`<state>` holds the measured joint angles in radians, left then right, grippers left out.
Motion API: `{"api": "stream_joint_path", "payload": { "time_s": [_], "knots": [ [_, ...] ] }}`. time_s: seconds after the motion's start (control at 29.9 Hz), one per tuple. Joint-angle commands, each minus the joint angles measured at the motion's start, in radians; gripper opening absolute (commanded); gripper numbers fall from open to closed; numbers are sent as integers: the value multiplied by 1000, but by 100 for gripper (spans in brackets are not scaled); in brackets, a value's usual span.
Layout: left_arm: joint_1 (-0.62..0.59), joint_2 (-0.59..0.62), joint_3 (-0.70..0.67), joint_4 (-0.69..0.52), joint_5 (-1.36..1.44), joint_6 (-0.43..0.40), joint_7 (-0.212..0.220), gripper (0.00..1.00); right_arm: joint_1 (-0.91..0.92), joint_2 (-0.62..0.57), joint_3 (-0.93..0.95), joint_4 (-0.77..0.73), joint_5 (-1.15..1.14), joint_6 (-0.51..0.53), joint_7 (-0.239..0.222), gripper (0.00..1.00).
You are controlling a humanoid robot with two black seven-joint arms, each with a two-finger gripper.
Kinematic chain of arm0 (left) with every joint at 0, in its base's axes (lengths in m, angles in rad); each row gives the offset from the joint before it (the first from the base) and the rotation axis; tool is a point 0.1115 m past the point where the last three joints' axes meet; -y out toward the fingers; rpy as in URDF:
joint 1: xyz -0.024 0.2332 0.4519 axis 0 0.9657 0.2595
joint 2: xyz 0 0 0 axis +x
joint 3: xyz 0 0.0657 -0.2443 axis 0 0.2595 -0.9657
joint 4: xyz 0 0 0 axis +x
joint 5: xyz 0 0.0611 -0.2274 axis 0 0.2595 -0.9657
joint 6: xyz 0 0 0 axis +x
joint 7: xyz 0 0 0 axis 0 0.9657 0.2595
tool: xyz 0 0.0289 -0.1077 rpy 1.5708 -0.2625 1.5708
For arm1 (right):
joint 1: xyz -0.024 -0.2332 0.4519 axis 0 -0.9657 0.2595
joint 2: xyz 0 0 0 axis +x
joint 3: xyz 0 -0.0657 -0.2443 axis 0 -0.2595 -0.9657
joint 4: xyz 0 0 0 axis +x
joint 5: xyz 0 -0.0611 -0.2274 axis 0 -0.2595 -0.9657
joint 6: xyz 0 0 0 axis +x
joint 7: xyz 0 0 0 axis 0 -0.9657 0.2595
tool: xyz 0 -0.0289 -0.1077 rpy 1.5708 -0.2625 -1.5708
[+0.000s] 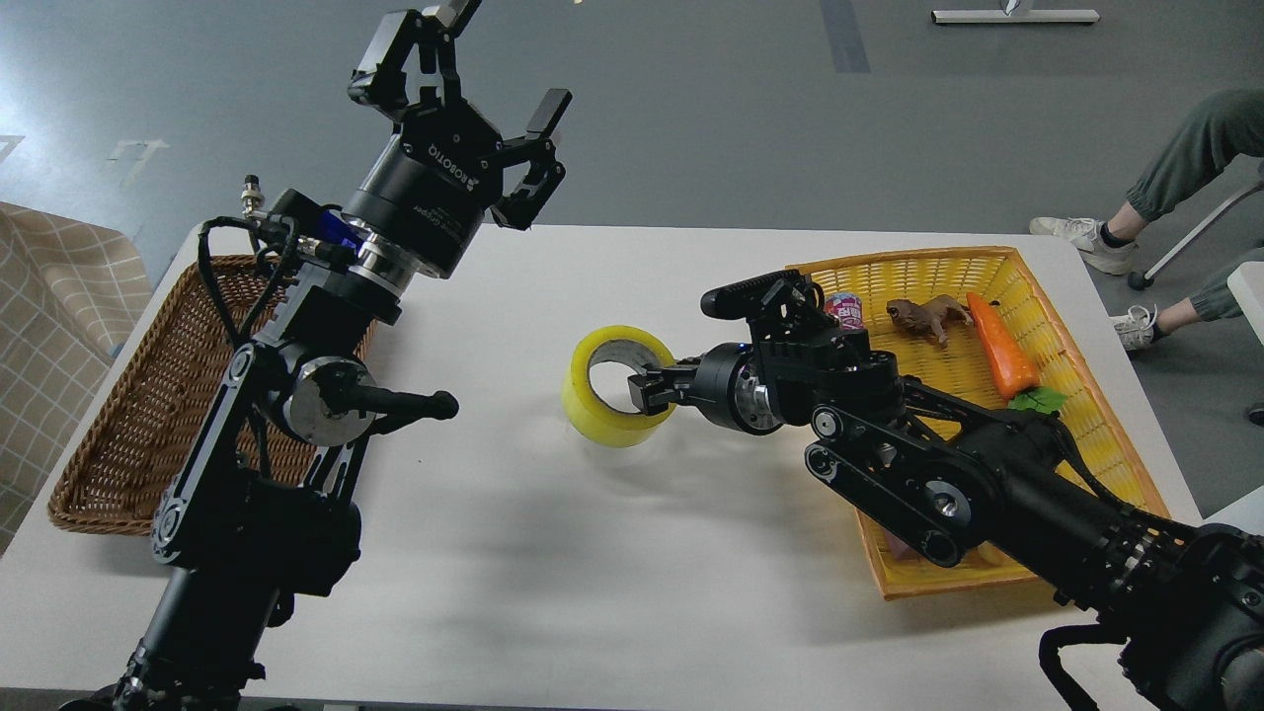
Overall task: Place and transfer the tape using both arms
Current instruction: 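Carry the tape roll toward the table center and set it down, then open the right gripper and raise the right arm away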
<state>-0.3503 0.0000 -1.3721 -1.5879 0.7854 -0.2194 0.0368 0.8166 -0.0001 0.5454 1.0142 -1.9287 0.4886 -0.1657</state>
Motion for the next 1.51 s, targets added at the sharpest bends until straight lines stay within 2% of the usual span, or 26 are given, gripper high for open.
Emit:
{"api": "stream_joint_path", "payload": {
  "time_s": [0.0, 0.33, 0.7, 0.77, 0.8, 0.87, 0.97, 1.07, 1.1, 1.2, 1.27, 1.47],
  "knots": [
    [1, 0, -1, -1, 0, 0, -1, 98, 3, 0, -38, -25, -4, 0, -2, 0],
    [-1, 0, 1, -1, -5, 0, -1, 98, 18, 0, -55, -78, -7, 0, -18, 0],
    [1, 0, -1, -1, -3, 2, -3, 98, -8, 0, -35, -77, 14, 0, -14, 0],
    [1, 0, -1, -1, -5, 2, -3, 98, -8, 0, -32, -78, 14, 0, -14, 3],
    [2, 0, -1, 0, -5, 2, -3, 98, -8, 0, -22, -78, 20, 0, -14, 13],
    [1, 0, -1, 0, -5, 2, -3, 98, -10, 0, -18, -77, 54, 0, -14, 25],
    [1, 0, -1, -1, -5, 2, -3, 98, -10, 0, -18, -69, 117, 0, -14, 37],
    [1, 0, -1, -1, -5, 2, -3, 98, -10, 0, -16, -71, 145, -31, -11, 39],
    [1, 0, -1, -1, -5, 0, -3, 98, -14, 0, -12, -68, 157, -62, -6, 47],
    [1, 0, -1, -3, -5, -3, -3, 98, -33, 0, -1, -63, 197, -111, -5, 56],
    [1, 0, -1, -3, -5, -3, -3, 98, -45, 0, -1, -62, 217, -137, -5, 66],
    [1, 0, 1, -3, -6, -3, -3, 98, -31, 0, 71, -42, 218, -220, -5, 76]
  ]
}}
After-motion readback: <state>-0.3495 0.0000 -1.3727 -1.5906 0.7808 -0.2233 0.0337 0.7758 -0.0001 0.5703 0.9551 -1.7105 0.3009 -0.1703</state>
